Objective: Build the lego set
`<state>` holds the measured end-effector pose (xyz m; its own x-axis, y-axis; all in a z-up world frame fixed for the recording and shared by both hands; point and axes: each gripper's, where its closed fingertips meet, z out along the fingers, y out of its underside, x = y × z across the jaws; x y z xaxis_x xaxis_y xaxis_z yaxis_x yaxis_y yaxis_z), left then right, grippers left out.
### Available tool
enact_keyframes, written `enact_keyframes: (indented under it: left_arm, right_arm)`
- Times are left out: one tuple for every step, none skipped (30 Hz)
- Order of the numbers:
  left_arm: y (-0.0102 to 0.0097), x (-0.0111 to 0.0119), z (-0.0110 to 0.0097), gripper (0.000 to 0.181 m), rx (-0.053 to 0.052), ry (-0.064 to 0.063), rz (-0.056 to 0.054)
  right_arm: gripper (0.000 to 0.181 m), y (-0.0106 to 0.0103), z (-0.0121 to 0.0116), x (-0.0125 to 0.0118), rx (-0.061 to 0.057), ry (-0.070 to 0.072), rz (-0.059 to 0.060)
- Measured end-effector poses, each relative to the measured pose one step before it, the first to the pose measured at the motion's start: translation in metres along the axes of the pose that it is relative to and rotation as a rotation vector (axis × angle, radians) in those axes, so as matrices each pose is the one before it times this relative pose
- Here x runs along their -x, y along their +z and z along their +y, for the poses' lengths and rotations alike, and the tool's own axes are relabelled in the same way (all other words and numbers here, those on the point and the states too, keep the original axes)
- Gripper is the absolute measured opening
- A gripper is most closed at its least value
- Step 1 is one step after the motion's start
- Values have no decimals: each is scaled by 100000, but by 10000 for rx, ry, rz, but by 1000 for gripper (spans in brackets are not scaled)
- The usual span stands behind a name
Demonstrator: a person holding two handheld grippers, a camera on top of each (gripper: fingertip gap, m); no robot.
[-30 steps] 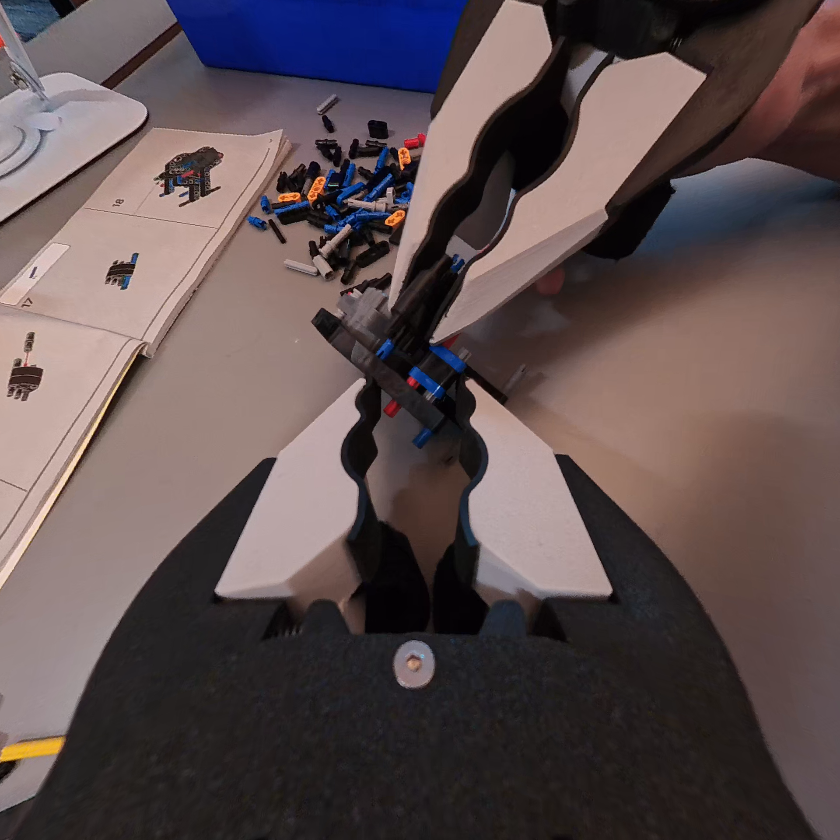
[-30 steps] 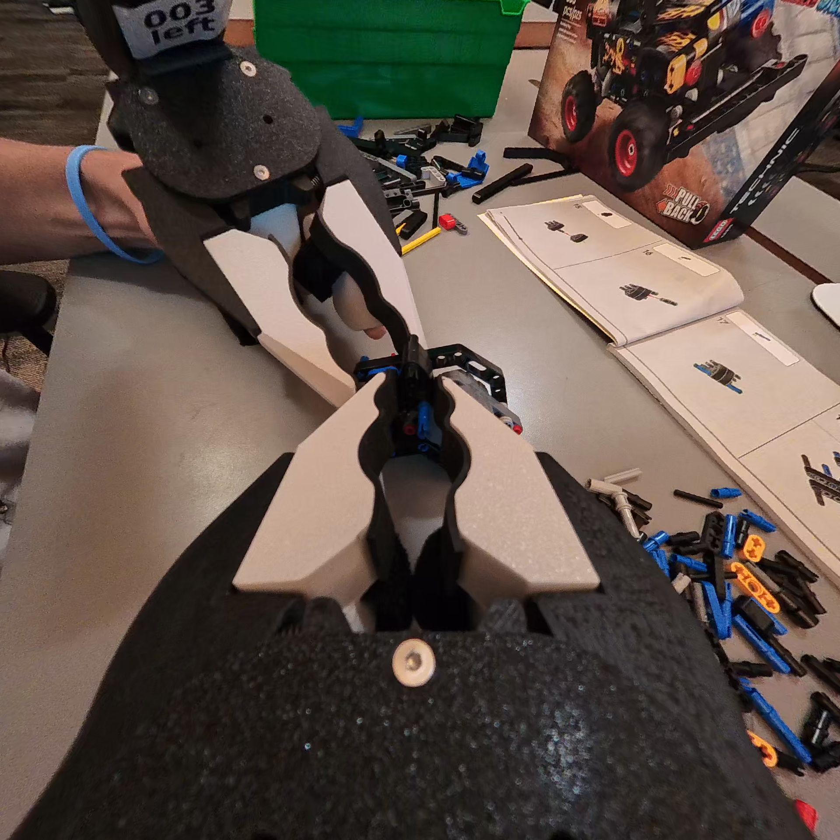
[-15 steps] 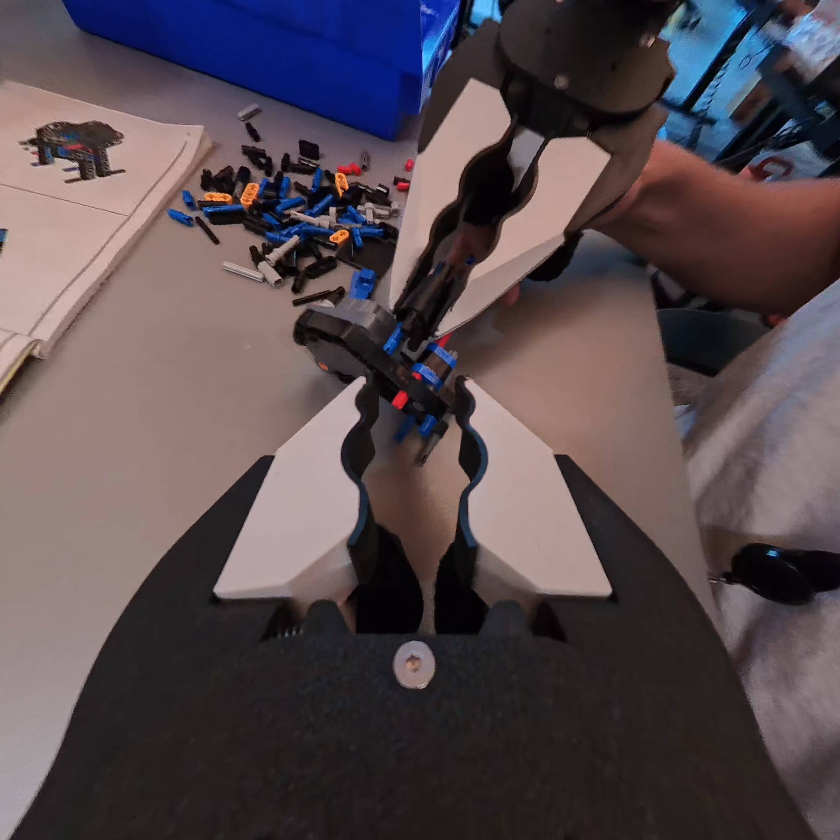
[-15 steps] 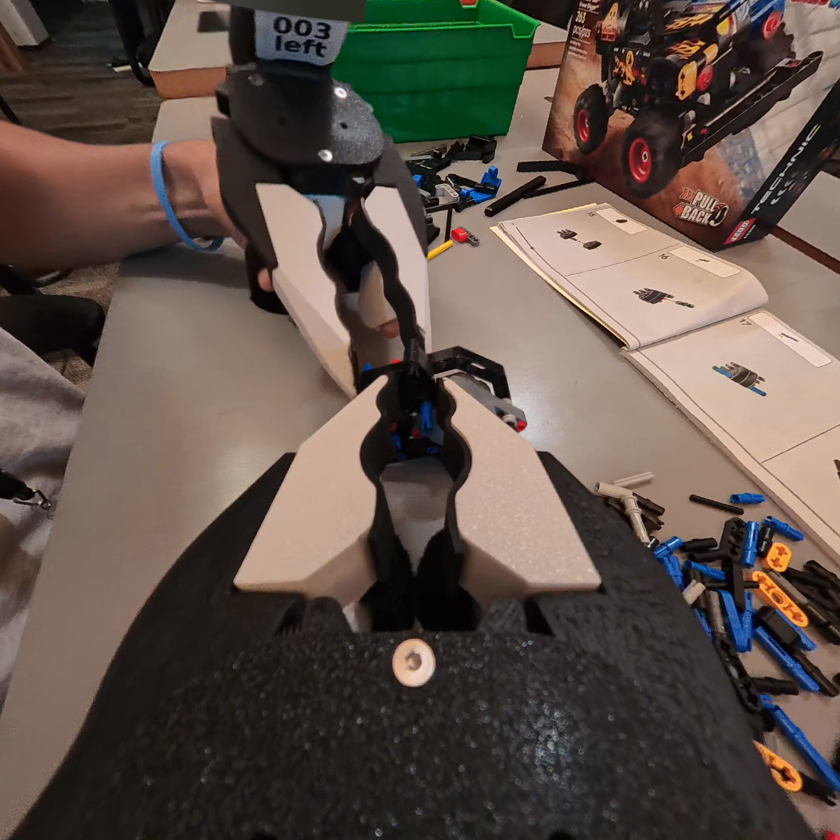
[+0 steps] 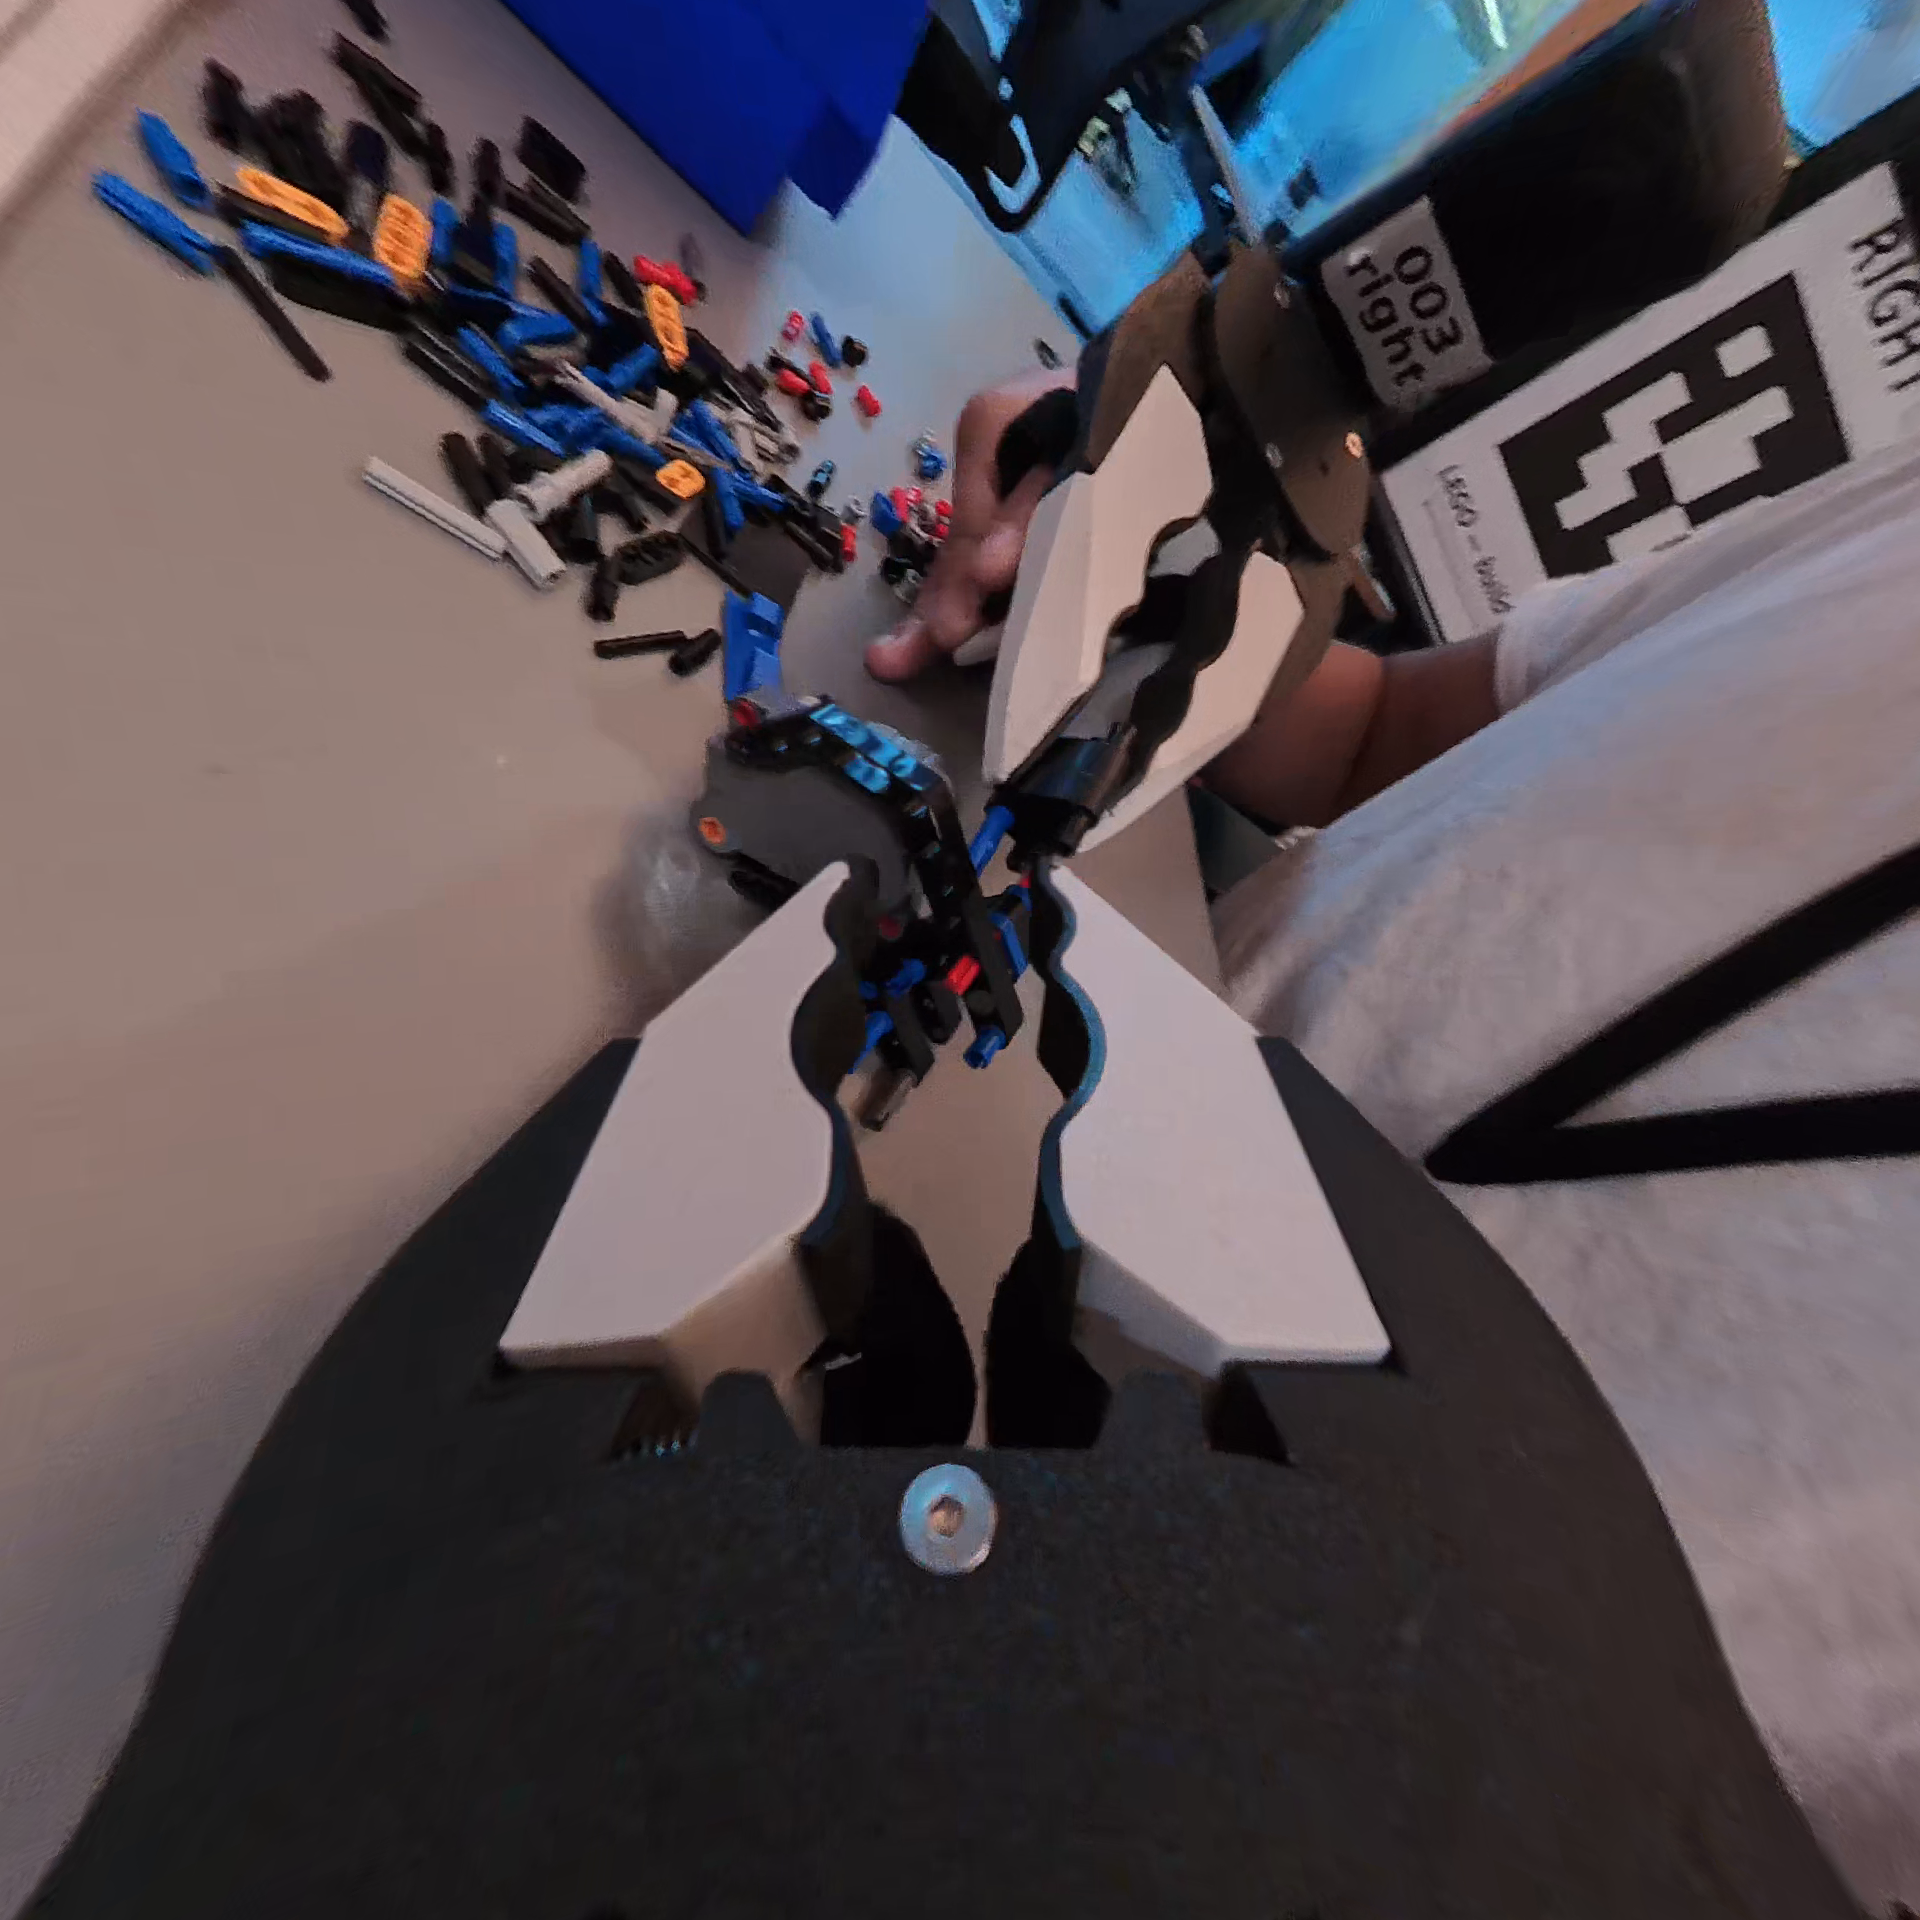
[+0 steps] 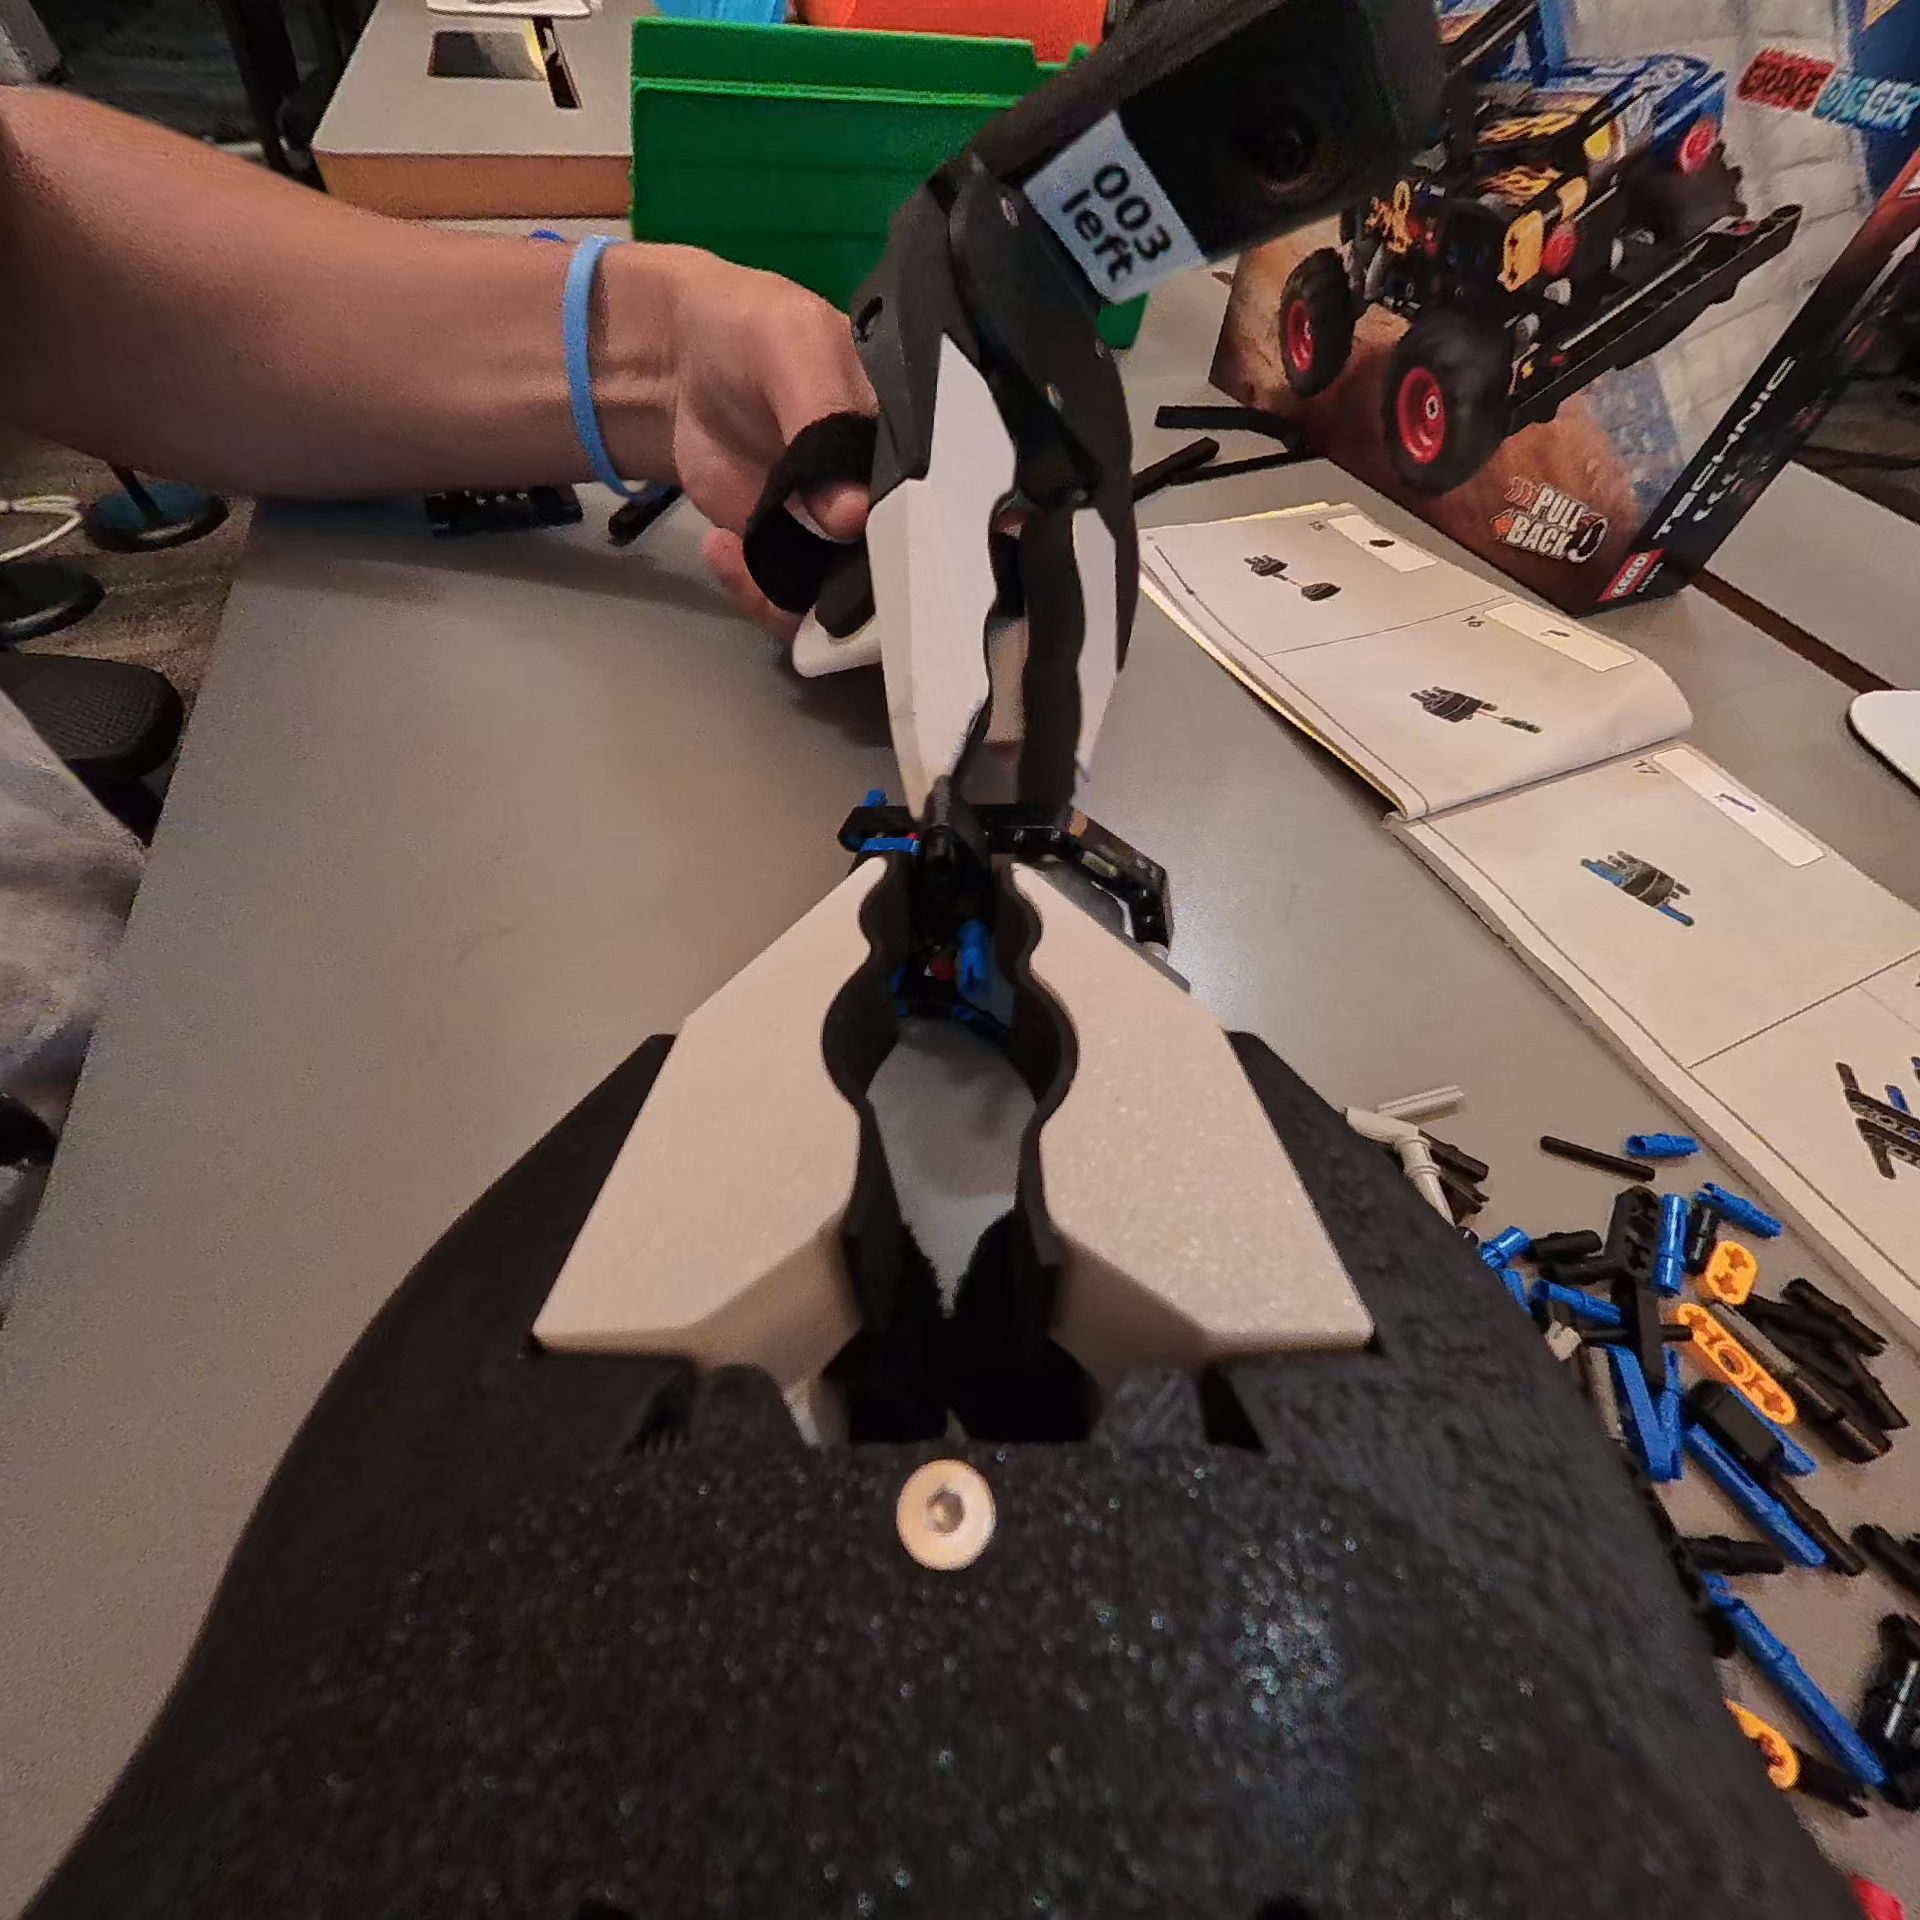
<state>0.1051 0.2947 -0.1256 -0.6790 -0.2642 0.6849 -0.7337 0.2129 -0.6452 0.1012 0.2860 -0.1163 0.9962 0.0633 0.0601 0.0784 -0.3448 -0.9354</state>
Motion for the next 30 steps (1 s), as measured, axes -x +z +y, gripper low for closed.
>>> enact_keyframes:
  left_arm:
    - [27,-182,88,23,157,-93,286]
    - [-27,-176,-19,22,53,-108,267]
    - [-91,-141,-76,21,-32,-141,241]
    - [-86,-24,60,16,41,-113,169]
    - [-9,138,162,9,84,-15,46]
    - [74,19,131,8,40,40,89]
    - [93,1,-10,9,-7,-29,47]
    - [40,6,4,9,11,-5,-12]
    - [-6,-52,74,9,43,8,-1]
    - [-19,-25,64,8,19,-122,22]
    - [-34,7,-22,8,-25,-294,50]
    - [-57,81,-131,7,-135,-263,30]
    - [-67,113,-225,7,-256,-194,22]
    - [-84,-76,-191,6,-236,-149,135]
    - [-133,-194,-272,6,-281,-56,134]
    - [-135,-231,-364,5,-313,29,81]
    - [-95,-382,-378,5,-311,56,169]
    - [-57,-552,-466,5,-364,-12,288]
    - [-4,-365,-431,5,-324,-113,203]
    - [-21,-313,-394,5,-311,-89,188]
    - [-49,-524,-362,5,-330,-50,350]
    - [-85,-743,-465,5,-423,-147,533]
    - [-77,-877,-623,5,-544,-213,640]
    - [-29,-812,-583,5,-533,-157,584]
    - [72,-367,-261,5,-286,-117,265]
    - [105,-119,-25,5,-112,16,64]
    - [92,-104,74,5,-46,59,64]
    - [46,-84,0,5,-74,-78,90]
    - [3,-102,-134,6,-158,-150,124]
    - [-12,14,-97,5,-139,-95,55]
  right_arm:
    - [15,-76,-64,-91,-75,40,40]
    - [15,-83,-100,7,-76,5,2]
    - [15,-47,-48,26,-44,-32,4]
    - [15,-15,-35,-6,-20,-46,46]
    - [15,20,18,22,14,-84,57]
    - [15,67,44,20,46,-114,69]
    - [15,61,47,28,44,-156,72]
    - [15,-17,-30,2,-32,-138,54]
    - [15,6,-13,97,-11,-125,-23]
    - [15,23,2,29,5,-101,15]
    - [15,19,-43,-43,-31,-127,62]
    - [15,22,-46,-155,-38,-111,114]
    - [15,4,-112,-100,-74,-10,36]
    - [15,-44,-233,-76,-162,94,-10]
    - [15,-84,-325,-129,-223,201,-29]
    - [15,-102,-530,-201,-369,244,-14]
    - [15,-98,-661,-267,-461,211,33]
    - [15,-89,-653,-219,-437,142,8]
    - [15,-47,-401,-210,-213,82,27]
    - [15,-69,-388,-184,-179,-3,44]
    - [15,-165,-636,-19,-324,22,-41]
    - [14,-300,-778,22,-391,66,-55]
    - [14,-259,-529,-148,-226,108,54]
    - [15,-144,-264,-176,-75,79,96]
    - [15,-31,-276,119,-115,-17,-18]
    - [14,73,-115,146,26,-59,10]
    - [14,79,-197,9,-13,-137,132]
    - [14,49,-250,31,-74,-207,96]
    - [14,37,-130,21,-2,-175,83]
    - [14,38,56,-10,94,-149,86]
